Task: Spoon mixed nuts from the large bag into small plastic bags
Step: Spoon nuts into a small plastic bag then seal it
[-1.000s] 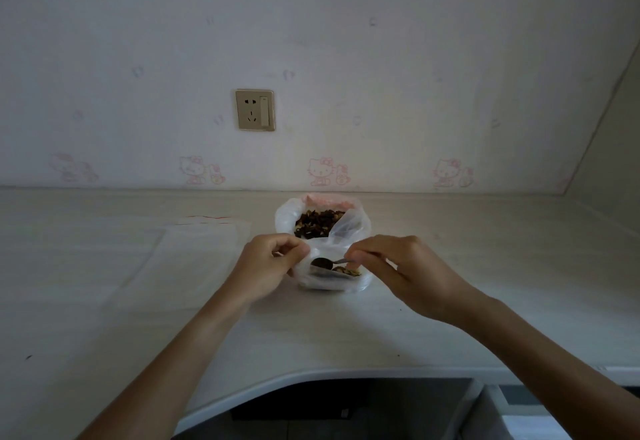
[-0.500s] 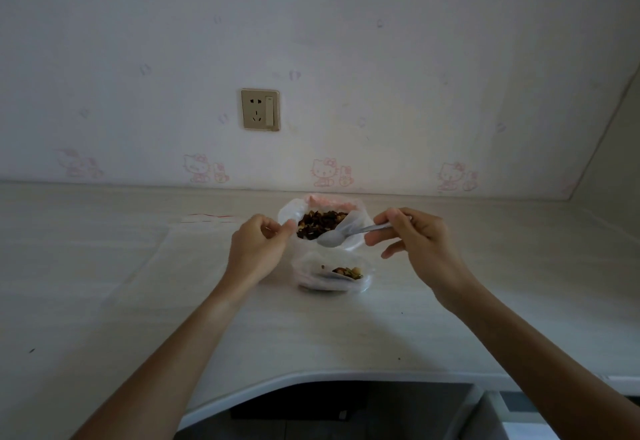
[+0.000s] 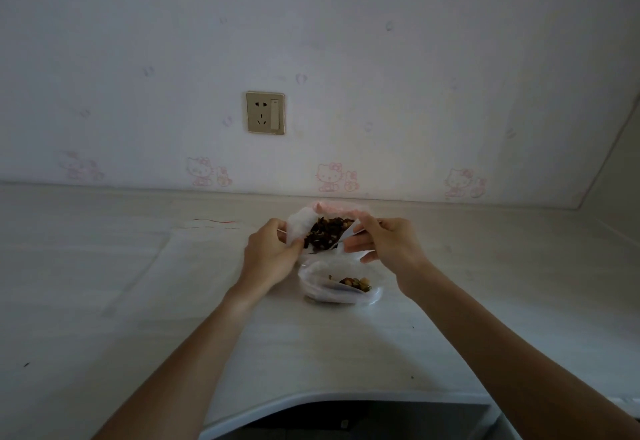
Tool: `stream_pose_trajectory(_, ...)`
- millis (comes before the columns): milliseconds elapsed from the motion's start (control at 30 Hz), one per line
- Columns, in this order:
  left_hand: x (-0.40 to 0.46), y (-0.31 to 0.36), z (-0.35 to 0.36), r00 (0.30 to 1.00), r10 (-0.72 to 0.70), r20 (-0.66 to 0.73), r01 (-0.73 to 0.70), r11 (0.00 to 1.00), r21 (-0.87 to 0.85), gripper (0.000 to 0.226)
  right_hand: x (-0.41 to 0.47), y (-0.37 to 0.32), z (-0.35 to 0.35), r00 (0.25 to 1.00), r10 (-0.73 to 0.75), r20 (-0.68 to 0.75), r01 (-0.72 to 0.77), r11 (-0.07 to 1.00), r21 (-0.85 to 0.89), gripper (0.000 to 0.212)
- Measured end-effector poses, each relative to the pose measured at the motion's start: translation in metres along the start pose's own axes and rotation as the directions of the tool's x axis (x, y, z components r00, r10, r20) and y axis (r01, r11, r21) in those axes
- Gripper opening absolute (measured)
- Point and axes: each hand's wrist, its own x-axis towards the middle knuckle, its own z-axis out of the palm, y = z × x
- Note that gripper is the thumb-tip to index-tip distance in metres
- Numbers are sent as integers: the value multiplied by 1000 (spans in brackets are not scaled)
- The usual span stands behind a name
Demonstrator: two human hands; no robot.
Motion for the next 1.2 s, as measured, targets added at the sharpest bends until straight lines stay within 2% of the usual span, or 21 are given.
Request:
stream_pose_trajectory(300, 2, 0, 1, 998, -58, 18, 60, 988, -145, 20, 8, 8, 10, 989, 87, -118, -79, 994, 71, 33)
stream_pose_trajectory(467, 3, 2, 3, 997, -78, 20, 80, 976, -203, 19, 9, 12, 16, 987, 53, -155, -47, 998, 40, 34)
stream_pose_trajectory(667, 1, 2, 4, 996, -79, 37, 86, 969, -233, 20, 17, 11, 14, 985, 117, -130, -110, 992, 60, 32)
stream_pose_trajectory(800, 1, 1, 4, 995, -85, 45, 93, 969, -230, 20, 18, 12, 16, 992, 88, -96, -83, 995, 53, 35)
stream_pose_trajectory(967, 1, 1, 4, 996, -72, 50, 82, 965, -251, 18, 19, 13, 16, 991, 126, -52, -121, 989, 84, 33)
stream_pose_trajectory(1200, -2, 4, 3, 997, -68, -21, 56, 932, -358, 14, 16, 13, 13, 992, 114, -46, -109, 990, 93, 30)
